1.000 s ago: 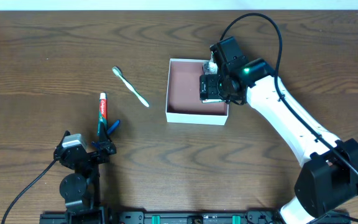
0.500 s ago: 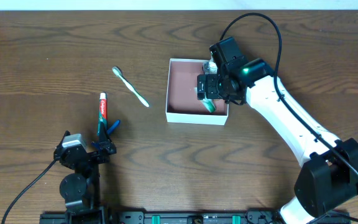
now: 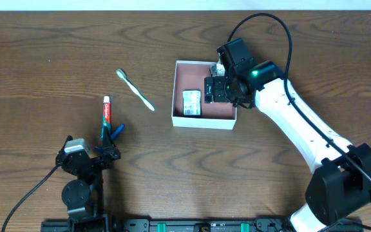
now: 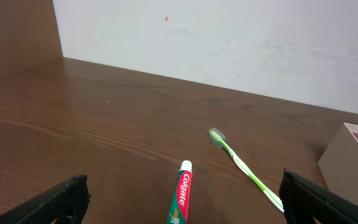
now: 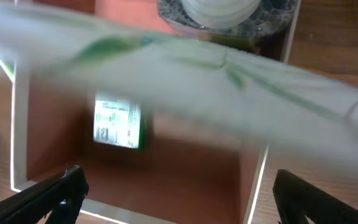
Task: Pack container
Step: 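Carry the soap bar into the box front and open the right gripper, then raise the right gripper out of the box and park it right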
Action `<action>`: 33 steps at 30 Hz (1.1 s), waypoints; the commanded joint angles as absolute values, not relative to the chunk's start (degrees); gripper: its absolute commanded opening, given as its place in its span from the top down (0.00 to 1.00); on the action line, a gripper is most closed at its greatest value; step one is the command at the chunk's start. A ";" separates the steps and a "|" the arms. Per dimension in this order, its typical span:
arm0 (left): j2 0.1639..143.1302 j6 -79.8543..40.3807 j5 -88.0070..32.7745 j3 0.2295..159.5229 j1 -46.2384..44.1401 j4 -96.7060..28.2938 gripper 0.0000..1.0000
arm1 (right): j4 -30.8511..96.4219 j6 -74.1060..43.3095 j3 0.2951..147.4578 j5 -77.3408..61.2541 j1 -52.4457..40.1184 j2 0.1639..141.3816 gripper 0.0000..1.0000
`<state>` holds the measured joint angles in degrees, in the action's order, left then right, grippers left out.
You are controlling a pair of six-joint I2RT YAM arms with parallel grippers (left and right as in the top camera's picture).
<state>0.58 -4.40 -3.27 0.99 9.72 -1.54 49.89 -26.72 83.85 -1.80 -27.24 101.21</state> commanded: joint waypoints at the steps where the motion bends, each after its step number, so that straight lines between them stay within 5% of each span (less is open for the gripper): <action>1: 0.23 -3.66 -3.90 0.23 10.07 -3.84 0.02 | 50.15 -26.09 84.75 -2.50 -27.70 96.88 0.03; 9: 0.23 -3.66 -3.90 0.23 10.07 -3.84 0.02 | 51.00 -26.09 84.77 -2.66 -27.22 84.84 0.03; 16: 0.23 -3.66 -3.90 0.23 10.07 -3.81 0.02 | 53.19 -26.09 84.75 11.33 -19.84 76.49 0.01; 33: 0.23 -3.64 -3.90 0.23 10.07 -3.84 0.02 | 47.11 -27.59 84.71 13.50 6.50 93.25 0.01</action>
